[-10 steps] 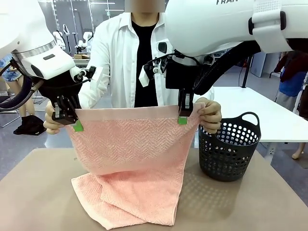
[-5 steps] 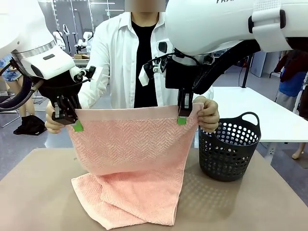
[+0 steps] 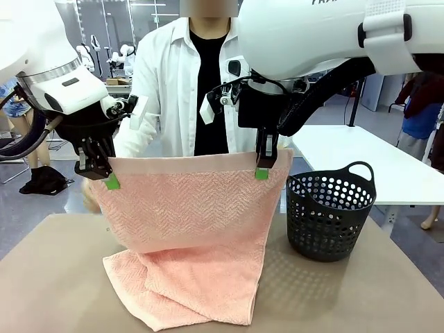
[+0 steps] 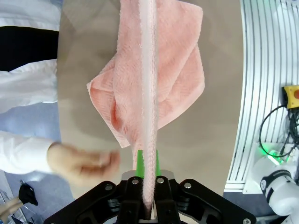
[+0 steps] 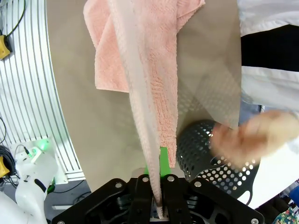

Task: Fold the towel.
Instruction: Release the end of the 100 cm Hotel Towel you were holding and grab the top end of the folded side.

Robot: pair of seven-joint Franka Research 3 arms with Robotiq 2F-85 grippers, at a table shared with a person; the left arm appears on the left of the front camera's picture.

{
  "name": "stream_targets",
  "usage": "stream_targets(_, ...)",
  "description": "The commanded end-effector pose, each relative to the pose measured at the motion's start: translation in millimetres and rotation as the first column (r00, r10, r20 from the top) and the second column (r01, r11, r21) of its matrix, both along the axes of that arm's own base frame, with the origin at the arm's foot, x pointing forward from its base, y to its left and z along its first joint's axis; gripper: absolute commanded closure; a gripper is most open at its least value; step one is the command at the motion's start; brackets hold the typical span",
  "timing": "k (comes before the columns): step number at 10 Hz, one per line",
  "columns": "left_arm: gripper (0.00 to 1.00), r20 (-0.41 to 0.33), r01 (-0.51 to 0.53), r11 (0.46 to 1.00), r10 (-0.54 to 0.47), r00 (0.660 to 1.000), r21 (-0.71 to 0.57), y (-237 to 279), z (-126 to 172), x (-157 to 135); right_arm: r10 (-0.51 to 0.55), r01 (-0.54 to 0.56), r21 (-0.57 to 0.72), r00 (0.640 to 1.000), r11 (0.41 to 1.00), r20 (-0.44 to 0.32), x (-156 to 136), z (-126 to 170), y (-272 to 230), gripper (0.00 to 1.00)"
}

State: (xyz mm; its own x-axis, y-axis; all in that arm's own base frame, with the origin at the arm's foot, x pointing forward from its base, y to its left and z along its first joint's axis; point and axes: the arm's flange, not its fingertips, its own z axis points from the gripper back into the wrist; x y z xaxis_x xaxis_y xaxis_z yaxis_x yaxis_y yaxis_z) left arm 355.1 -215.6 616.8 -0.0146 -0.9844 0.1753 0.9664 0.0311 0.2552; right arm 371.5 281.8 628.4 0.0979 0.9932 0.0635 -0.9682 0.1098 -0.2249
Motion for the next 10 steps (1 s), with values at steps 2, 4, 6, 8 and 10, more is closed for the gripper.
stream_targets(2,1.00,0.000,0.003,1.000,-0.003,1.000,0.000,-0.5,0.1,-0.2,0.007,-0.007,-0.012,1.000,1.000,0.007,-0.6,0.0,-0.4,1.00)
stream_targets(4,1.00,0.000,0.003,1.000,-0.003,1.000,0.000,-0.5,0.1,-0.2,0.007,-0.007,-0.012,1.000,1.000,0.007,-0.6,0.0,-0.4,1.00)
stream_targets(6,1.00,0.000,0.003,1.000,-0.003,1.000,0.000,-0.5,0.1,-0.2,0.007,-0.007,-0.012,1.000,1.000,0.007,-0.6,0.0,-0.4,1.00)
stream_targets(8,1.00,0.000,0.003,1.000,-0.003,1.000,0.000,-0.5,0.1,-0.2,0.007,-0.007,-0.012,1.000,1.000,0.007,-0.6,0.0,-0.4,1.00)
stream_targets(10,1.00,0.000,0.003,1.000,-0.003,1.000,0.000,-0.5,0.1,-0.2,0.007,-0.007,-0.012,1.000,1.000,0.007,-0.6,0.0,-0.4,1.00)
